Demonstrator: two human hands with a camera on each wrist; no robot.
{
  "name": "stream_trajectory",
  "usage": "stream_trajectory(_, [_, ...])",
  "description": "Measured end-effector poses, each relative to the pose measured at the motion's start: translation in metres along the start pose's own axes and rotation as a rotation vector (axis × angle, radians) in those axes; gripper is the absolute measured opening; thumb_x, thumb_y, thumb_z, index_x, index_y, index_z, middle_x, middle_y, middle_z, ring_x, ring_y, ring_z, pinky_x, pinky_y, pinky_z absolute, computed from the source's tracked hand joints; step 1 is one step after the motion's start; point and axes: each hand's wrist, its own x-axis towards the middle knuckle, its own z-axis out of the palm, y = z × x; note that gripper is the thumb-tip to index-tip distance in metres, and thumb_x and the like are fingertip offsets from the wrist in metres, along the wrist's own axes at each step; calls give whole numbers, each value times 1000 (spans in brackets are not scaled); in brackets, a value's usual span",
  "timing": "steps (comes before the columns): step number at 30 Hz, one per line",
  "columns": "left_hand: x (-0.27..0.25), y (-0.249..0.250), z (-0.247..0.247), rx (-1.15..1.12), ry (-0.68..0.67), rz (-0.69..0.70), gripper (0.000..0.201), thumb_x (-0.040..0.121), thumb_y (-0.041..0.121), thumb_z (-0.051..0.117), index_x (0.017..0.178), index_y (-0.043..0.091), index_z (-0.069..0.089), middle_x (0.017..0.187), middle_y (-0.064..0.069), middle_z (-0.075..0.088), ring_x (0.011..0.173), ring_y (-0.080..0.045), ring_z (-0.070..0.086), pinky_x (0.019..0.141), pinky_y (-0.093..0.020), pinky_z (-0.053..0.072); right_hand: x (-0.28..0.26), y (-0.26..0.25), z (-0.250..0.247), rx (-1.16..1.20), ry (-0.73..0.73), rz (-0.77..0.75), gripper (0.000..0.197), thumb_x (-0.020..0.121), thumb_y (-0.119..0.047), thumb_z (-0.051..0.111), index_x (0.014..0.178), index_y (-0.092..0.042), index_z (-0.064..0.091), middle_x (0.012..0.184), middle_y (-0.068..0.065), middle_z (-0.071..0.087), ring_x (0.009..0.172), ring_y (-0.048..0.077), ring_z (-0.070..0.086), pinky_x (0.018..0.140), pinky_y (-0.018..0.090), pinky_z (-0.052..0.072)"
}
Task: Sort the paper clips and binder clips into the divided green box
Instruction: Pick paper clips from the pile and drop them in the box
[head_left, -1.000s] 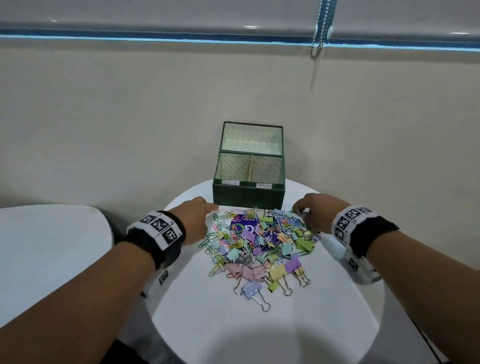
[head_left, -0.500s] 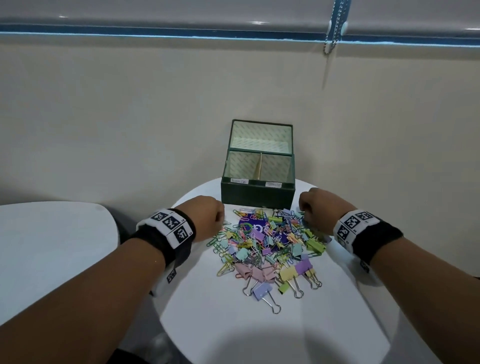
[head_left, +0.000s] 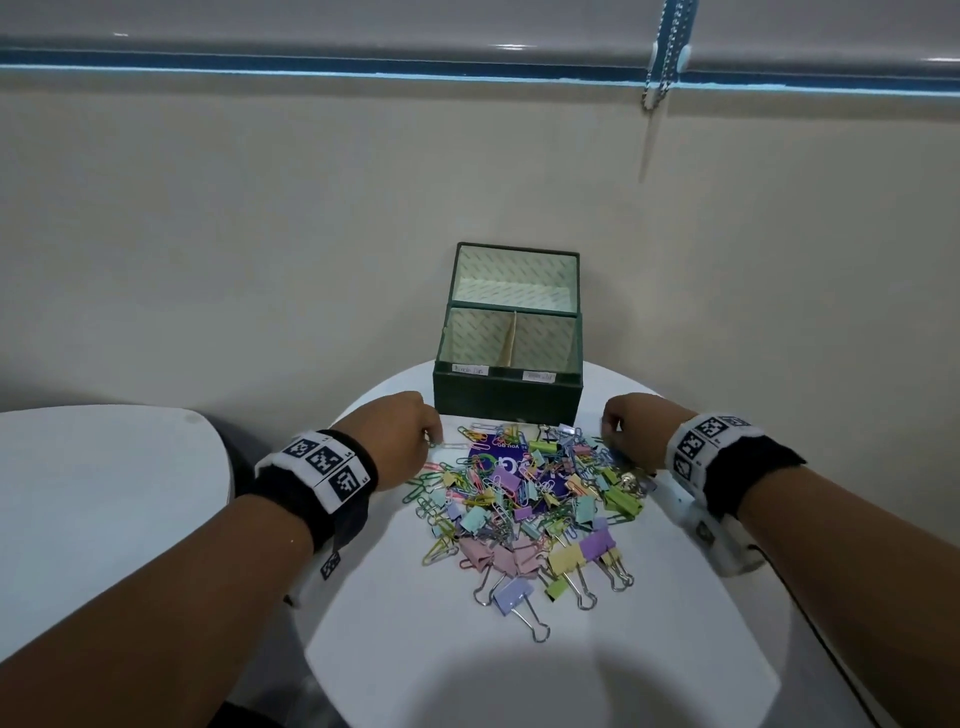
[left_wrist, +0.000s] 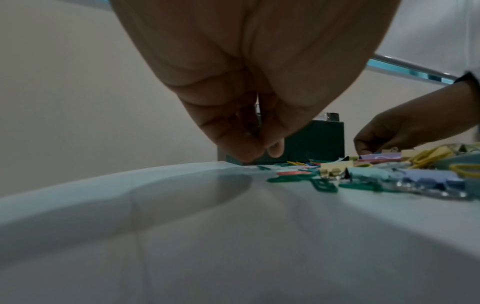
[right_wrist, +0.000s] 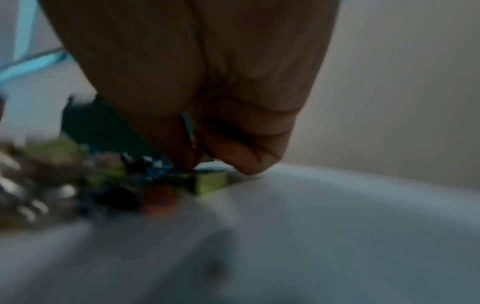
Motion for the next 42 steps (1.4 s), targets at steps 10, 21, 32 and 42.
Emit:
stream_trajectory(10, [9,8,1,52,-67,9,17,89,28,62,106,25,65,108,-1,53,99,-24,58,88,-37,49,-10,-4,-7,152,-19,5,5,89,-20,66,91,-18,70,79,-8,68,71,10,62,59,23,46])
stream_trajectory(21, [7,12,1,-12,-49,-48,25,90,12,54,98,32,67,106,7,67,101,-15,61,84,-24,47,-15,-8,-24,217,-23,40,24,96,-29,54,75,-18,51,75,-2,54,67,18,49,62,26,40])
stream_trajectory(32, [-2,13,1,-2,-53,-37,27,93,36,58,116,28,69,113,3,63,102,-17,61,89,-27,48,-8,-26,-62,906,69,-6,4,95,-11,58,93,-8,60,83,10,67,57,15,45,49,24,41])
stream_trajectory(42, [-2,13,3,-33,-76,-33,31,92,11,53,110,32,68,111,5,67,100,-14,60,87,-24,49,14,-49,-63,810,234,44,20,93,-3,54,99,-17,67,85,2,64,56,15,48,53,25,45])
